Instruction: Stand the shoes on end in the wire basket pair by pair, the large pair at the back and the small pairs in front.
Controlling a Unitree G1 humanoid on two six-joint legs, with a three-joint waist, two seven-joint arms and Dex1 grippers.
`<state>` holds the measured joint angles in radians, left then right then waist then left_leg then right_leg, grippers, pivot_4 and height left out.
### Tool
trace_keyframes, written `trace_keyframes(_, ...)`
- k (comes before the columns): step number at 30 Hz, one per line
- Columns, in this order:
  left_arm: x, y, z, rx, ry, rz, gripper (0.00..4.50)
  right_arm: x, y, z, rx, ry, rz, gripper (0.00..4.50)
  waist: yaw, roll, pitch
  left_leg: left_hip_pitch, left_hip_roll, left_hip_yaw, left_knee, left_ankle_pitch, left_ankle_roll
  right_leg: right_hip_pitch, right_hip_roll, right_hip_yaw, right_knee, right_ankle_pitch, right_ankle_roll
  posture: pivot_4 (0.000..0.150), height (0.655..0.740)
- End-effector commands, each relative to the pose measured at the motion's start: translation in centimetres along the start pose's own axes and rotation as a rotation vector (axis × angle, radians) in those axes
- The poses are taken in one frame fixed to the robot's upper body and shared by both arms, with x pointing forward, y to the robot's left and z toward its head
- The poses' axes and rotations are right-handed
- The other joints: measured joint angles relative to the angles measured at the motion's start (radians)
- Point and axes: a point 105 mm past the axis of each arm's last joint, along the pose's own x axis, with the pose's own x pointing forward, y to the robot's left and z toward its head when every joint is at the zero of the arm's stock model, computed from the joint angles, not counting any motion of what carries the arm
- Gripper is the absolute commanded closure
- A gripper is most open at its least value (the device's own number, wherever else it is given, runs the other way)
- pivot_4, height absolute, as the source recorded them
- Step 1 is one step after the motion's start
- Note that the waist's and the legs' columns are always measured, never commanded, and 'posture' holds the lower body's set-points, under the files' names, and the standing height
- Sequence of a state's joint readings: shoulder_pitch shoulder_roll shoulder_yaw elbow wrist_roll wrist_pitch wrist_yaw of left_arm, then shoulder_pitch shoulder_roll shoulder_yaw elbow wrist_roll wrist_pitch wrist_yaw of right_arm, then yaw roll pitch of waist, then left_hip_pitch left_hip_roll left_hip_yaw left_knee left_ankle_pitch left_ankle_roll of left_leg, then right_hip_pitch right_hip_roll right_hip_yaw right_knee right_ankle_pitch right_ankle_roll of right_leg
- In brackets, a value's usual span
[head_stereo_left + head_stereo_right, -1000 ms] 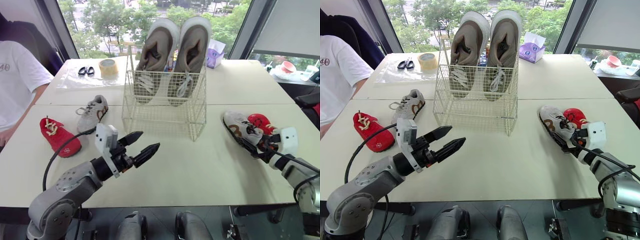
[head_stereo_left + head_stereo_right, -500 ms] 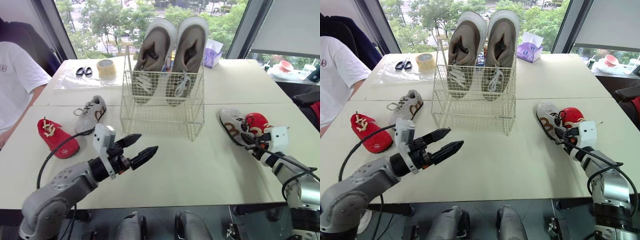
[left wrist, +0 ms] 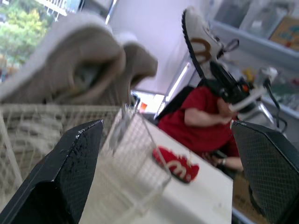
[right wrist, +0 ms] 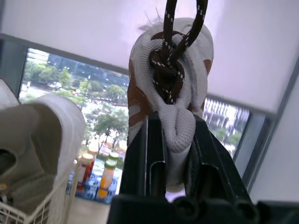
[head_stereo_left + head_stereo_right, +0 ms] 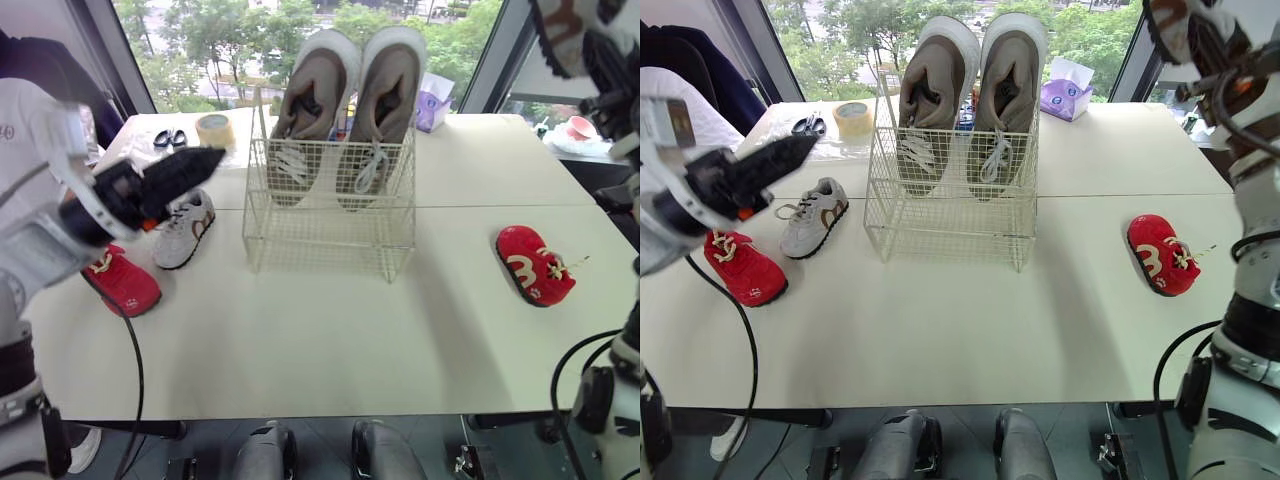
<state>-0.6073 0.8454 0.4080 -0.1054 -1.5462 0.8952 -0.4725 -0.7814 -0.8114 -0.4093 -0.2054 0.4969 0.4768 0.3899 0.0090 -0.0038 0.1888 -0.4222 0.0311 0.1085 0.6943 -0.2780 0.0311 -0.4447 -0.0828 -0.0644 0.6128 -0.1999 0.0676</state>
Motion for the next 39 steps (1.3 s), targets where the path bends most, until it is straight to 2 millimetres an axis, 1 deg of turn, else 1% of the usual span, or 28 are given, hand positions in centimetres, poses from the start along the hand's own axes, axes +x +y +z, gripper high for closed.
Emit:
trace_keyframes(1,1.2,0.2,3.3,0.033,-0.060,-0.029,0.00,1.0,5.1,6.6,-0.175,-0.162,0.320,4.49,-0.004,0.000,0.000,0.000,0.000,0.000,0.000,0.000,0.000,0.000,0.000,0.000,0.001,0.000,0.000,0.150,0.7400)
trace_keyframes(3,2.0,0.2,4.3,0.044,-0.072,-0.058,0.00,1.2,6.9,7.9,-0.206,-0.202,0.425,4.49,-0.007,-0.001,0.000,0.001,0.000,0.000,-0.001,0.000,0.000,-0.001,0.002,0.000,0.001,0.000,0.001,0.150,0.7400)
trace_keyframes(5,2.9,-0.1,5.0,0.044,-0.081,-0.097,0.00,1.3,8.4,8.5,-0.214,-0.238,0.502,4.49,-0.008,-0.003,0.000,0.003,0.000,0.000,-0.004,0.001,-0.001,0.000,0.002,-0.001,0.001,0.002,0.003,0.150,0.7400)
trace_keyframes(7,3.6,-0.5,5.4,0.033,-0.091,-0.134,0.00,1.3,9.8,8.4,-0.217,-0.253,0.563,4.49,-0.008,-0.004,0.000,0.004,0.000,0.000,-0.005,0.001,-0.002,0.000,0.002,-0.001,0.001,0.002,0.004,0.150,0.7400)
trace_keyframes(10,4.6,-1.4,5.7,0.024,-0.092,-0.195,0.00,1.1,11.4,7.5,-0.221,-0.265,0.633,4.49,-0.006,-0.005,0.000,0.004,0.000,0.000,-0.005,0.002,-0.003,0.000,0.001,0.000,0.001,0.002,0.004,0.150,0.7400)
trace_keyframes(12,5.2,-2.1,6.1,0.024,-0.095,-0.237,0.00,0.9,12.1,6.9,-0.230,-0.262,0.675,4.49,-0.002,-0.006,0.001,0.003,0.000,0.000,-0.005,0.002,-0.004,0.000,0.001,-0.001,0.001,0.002,0.004,0.150,0.7400)
trace_keyframes(14,5.7,-2.6,6.0,0.047,-0.065,-0.267,0.00,0.9,12.7,6.5,-0.237,-0.264,0.718,4.49,-0.002,-0.006,0.001,0.003,0.000,0.000,-0.005,0.004,-0.006,0.000,0.001,-0.001,0.001,0.002,0.004,0.150,0.7400)
trace_keyframes(19,7.0,-3.0,6.0,0.060,-0.017,-0.324,0.00,0.9,14.2,6.0,-0.275,-0.286,0.807,4.49,-0.003,-0.006,0.001,0.003,0.000,0.000,-0.005,0.005,-0.008,0.000,0.001,-0.001,0.001,0.002,0.004,0.150,0.7400)
trace_keyframes(23,7.7,-3.1,5.2,0.092,0.054,-0.362,0.00,0.9,15.0,5.4,-0.318,-0.292,0.842,4.49,-0.006,-0.006,0.001,0.003,0.000,0.000,-0.005,0.005,-0.008,0.000,0.001,-0.001,0.001,0.002,0.004,0.150,0.7400)
trace_keyframes(25,8.1,-2.7,5.0,0.114,0.056,-0.349,0.00,0.9,15.2,5.3,-0.319,-0.301,0.846,4.49,-0.006,-0.006,0.001,0.003,0.000,0.000,-0.005,0.005,-0.008,-0.001,0.001,-0.001,0.001,0.002,0.004,0.150,0.7400)
trace_keyframes(26,8.1,-2.7,5.0,0.100,0.056,-0.361,0.53,0.9,15.3,5.4,-0.319,-0.305,0.845,4.50,-0.006,-0.006,0.001,0.003,0.000,0.000,-0.005,0.005,-0.008,-0.001,0.001,-0.001,0.001,0.002,0.004,0.150,0.7400)
trace_keyframes(27,7.9,-2.8,5.0,0.088,0.059,-0.373,0.86,0.9,15.3,5.4,-0.318,-0.308,0.844,4.50,-0.006,-0.006,0.001,0.003,0.000,0.000,-0.005,0.005,-0.009,-0.001,0.001,-0.001,0.001,0.002,0.004,0.150,0.7400)
trace_keyframes(29,7.7,-2.9,5.0,0.075,0.062,-0.392,1.77,0.9,15.3,5.4,-0.321,-0.310,0.843,4.50,-0.006,-0.006,0.001,0.003,0.000,0.000,-0.005,0.005,-0.009,-0.001,0.001,-0.001,0.001,0.002,0.004,0.150,0.7400)
trace_keyframes(31,7.6,-2.9,5.2,0.066,0.047,-0.395,2.93,0.9,15.3,5.4,-0.326,-0.310,0.844,4.50,-0.006,-0.006,0.001,0.003,0.000,0.000,-0.005,0.005,-0.009,-0.001,0.001,-0.001,0.001,0.002,0.004,0.150,0.7400)
trace_keyframes(33,7.6,-2.9,5.4,0.061,0.041,-0.396,3.92,0.8,15.3,5.4,-0.329,-0.310,0.845,4.50,-0.006,-0.006,0.001,0.003,0.000,0.000,-0.005,0.005,-0.009,-0.001,0.001,-0.001,0.001,0.002,0.004,0.150,0.7400)
trace_keyframes(34,7.6,-2.9,5.4,0.063,0.042,-0.397,4.24,0.8,15.4,5.4,-0.329,-0.310,0.847,4.50,-0.005,-0.006,0.001,0.003,0.000,0.000,-0.005,0.005,-0.009,-0.001,0.001,-0.001,0.001,0.002,0.004,0.150,0.7400)
trace_keyframes(36,7.6,-2.9,5.4,0.055,0.033,-0.393,4.24,0.6,15.5,5.2,-0.326,-0.294,0.860,4.50,-0.005,-0.006,0.001,0.003,0.001,0.000,-0.005,0.005,-0.009,-0.001,0.001,-0.001,0.002,0.002,0.004,0.150,0.7400)
trace_keyframes(37,7.4,-2.8,5.5,0.043,0.010,-0.385,4.24,0.5,15.4,4.5,-0.304,-0.246,0.877,4.50,-0.005,-0.006,0.001,0.003,0.001,0.000,-0.005,0.005,-0.009,-0.001,0.001,-0.001,0.002,0.002,0.004,0.150,0.7400)
trace_keyframes(38,7.4,-2.7,5.7,0.033,-0.006,-0.380,4.24,0.3,15.4,4.1,-0.287,-0.212,0.888,3.48,-0.004,-0.006,0.001,0.003,0.001,0.000,-0.005,0.005,-0.009,-0.001,0.001,-0.001,0.002,0.002,0.004,0.150,0.7400)
trace_keyframes(39,7.1,-2.6,6.0,0.020,-0.041,-0.366,4.24,0.3,14.9,3.8,-0.234,-0.180,0.869,3.13,-0.003,-0.006,0.001,0.003,0.001,-0.001,-0.005,0.005,-0.009,-0.001,0.001,-0.001,0.002,0.002,0.004,0.150,0.7400)
